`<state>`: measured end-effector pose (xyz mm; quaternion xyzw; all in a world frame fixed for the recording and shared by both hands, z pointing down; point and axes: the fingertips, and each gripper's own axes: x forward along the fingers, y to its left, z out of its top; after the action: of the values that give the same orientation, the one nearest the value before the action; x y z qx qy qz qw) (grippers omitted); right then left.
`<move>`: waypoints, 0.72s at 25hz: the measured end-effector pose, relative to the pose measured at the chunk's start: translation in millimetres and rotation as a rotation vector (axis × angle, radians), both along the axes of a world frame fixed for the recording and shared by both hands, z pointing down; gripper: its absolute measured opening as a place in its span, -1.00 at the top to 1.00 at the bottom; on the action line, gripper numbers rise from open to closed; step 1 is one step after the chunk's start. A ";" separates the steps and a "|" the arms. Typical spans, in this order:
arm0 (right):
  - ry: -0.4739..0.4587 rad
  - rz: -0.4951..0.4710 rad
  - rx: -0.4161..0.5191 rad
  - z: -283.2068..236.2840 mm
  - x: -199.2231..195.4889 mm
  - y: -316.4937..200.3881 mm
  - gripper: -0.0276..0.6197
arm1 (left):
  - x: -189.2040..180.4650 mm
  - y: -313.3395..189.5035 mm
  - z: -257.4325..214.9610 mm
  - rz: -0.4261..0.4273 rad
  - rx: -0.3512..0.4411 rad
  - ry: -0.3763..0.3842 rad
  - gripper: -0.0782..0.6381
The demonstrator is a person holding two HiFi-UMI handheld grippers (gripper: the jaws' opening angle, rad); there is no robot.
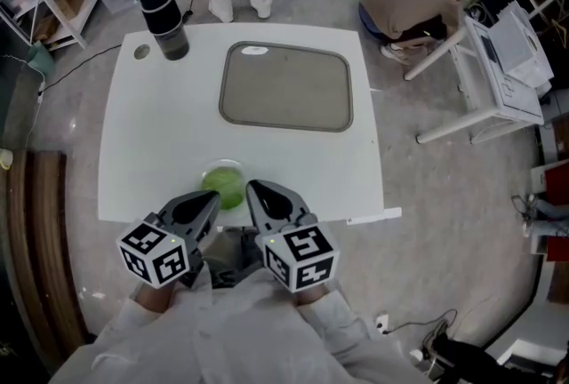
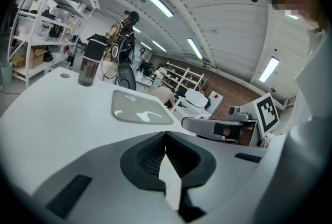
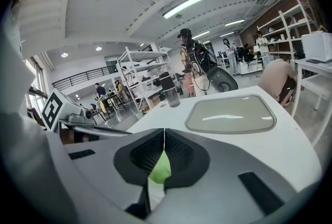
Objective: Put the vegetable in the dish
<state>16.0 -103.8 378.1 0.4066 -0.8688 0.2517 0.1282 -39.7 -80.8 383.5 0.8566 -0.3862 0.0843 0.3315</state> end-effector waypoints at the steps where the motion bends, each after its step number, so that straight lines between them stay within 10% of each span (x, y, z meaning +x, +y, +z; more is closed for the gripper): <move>1: -0.001 0.003 -0.006 1.8 -1.3 -0.6 0.87 | -2.4 -0.5 1.9 -0.002 -0.007 0.001 0.76; 18: 0.015 0.010 -0.135 46.5 -4.0 -22.0 0.87 | -51.4 -21.9 49.7 -0.153 -0.165 0.043 0.76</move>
<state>12.1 -125.8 424.5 0.4034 -0.8468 0.3072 0.1606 -91.1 -102.7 433.2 0.7962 -0.4349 0.0720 0.4143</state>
